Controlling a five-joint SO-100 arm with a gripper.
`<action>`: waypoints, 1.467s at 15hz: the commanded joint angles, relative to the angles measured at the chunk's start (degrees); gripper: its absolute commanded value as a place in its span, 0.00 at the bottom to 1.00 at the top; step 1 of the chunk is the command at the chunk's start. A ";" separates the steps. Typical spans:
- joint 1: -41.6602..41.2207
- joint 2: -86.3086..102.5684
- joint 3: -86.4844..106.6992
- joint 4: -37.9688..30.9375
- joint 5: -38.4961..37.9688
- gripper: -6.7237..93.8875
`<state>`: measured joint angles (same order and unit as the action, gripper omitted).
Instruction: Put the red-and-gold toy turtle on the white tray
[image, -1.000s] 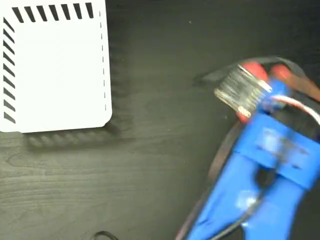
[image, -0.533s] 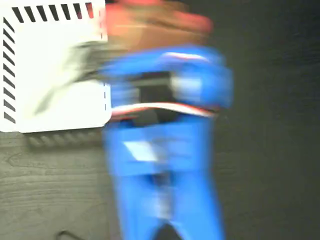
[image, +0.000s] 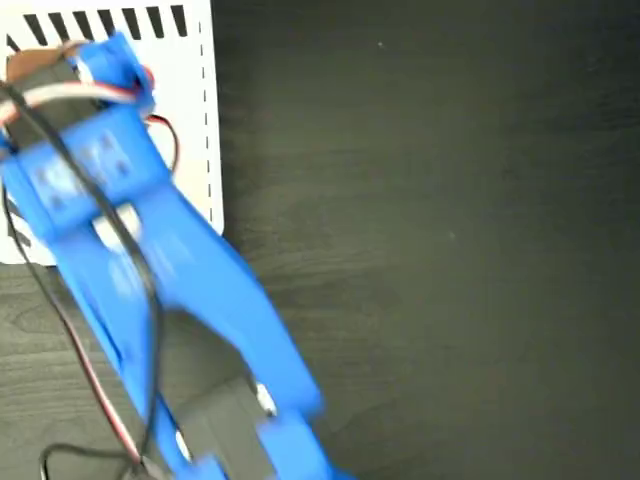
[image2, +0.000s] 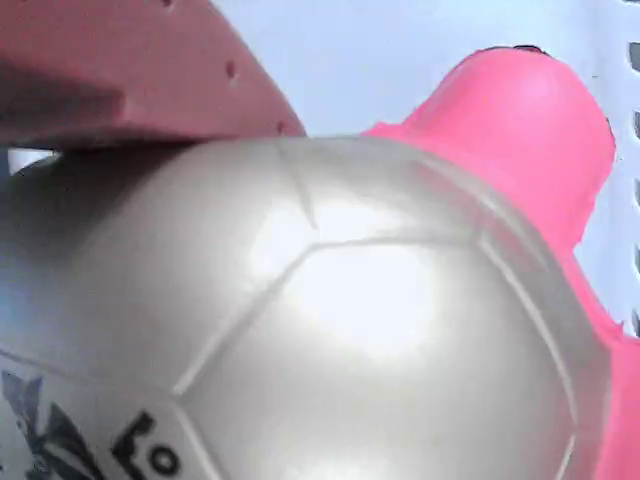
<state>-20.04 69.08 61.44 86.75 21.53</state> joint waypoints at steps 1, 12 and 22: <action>0.97 -0.18 -5.01 -1.67 1.14 0.07; 1.58 -4.31 -4.39 -3.08 -1.93 0.46; 0.35 -4.13 -3.60 -1.14 -3.60 0.71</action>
<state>-18.54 61.61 60.29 84.90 17.31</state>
